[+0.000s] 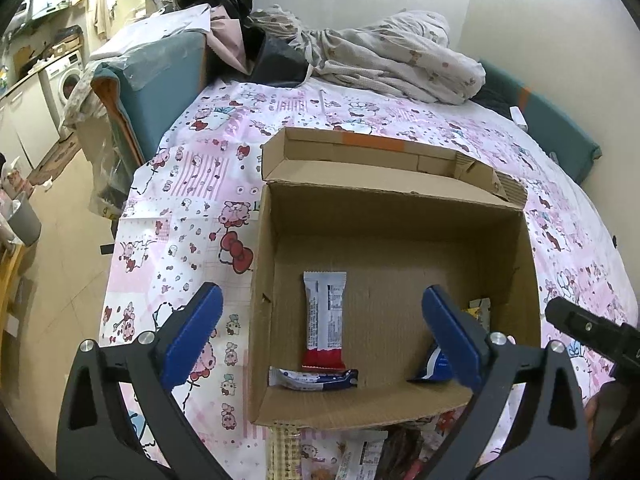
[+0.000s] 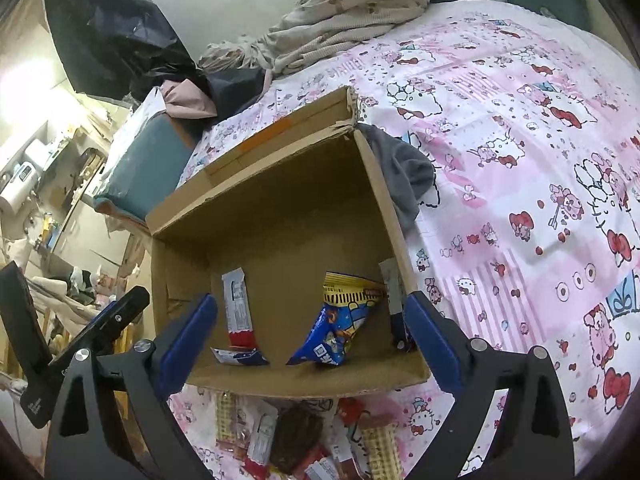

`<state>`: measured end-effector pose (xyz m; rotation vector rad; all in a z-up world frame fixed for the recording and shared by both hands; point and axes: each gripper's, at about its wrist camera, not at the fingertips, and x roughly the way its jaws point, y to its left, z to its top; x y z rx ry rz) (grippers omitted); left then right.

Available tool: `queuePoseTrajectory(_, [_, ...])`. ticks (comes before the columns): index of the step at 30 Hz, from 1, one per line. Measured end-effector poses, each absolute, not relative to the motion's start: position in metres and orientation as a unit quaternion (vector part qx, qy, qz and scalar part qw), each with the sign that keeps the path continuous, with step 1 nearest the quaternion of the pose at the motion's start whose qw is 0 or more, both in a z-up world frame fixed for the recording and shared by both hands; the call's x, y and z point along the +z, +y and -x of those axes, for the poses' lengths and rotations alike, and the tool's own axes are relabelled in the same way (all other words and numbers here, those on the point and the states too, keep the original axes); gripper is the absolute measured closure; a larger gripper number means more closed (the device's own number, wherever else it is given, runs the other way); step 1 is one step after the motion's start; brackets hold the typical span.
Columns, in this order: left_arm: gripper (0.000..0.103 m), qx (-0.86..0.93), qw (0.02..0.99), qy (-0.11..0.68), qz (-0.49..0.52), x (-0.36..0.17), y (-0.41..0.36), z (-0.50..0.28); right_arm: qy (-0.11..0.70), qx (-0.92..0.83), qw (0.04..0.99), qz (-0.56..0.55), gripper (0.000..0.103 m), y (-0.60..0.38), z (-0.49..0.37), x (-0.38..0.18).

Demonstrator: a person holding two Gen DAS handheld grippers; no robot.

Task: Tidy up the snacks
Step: 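Lower both held snacks into the box and open both grippers, then move the left gripper to the checkered wafer bar and grasp it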

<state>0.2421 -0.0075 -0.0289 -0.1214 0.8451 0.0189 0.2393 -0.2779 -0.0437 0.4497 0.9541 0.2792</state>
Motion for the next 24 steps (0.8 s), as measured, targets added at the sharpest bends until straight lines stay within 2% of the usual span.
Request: queuePoseTrajectory(24, [0.004,0.031,0.915,0.399,0.059,-0.009,0.02,-0.184,0.454,0.143,0.856,-0.2,0.006,-0.279,-0.188,-0.026])
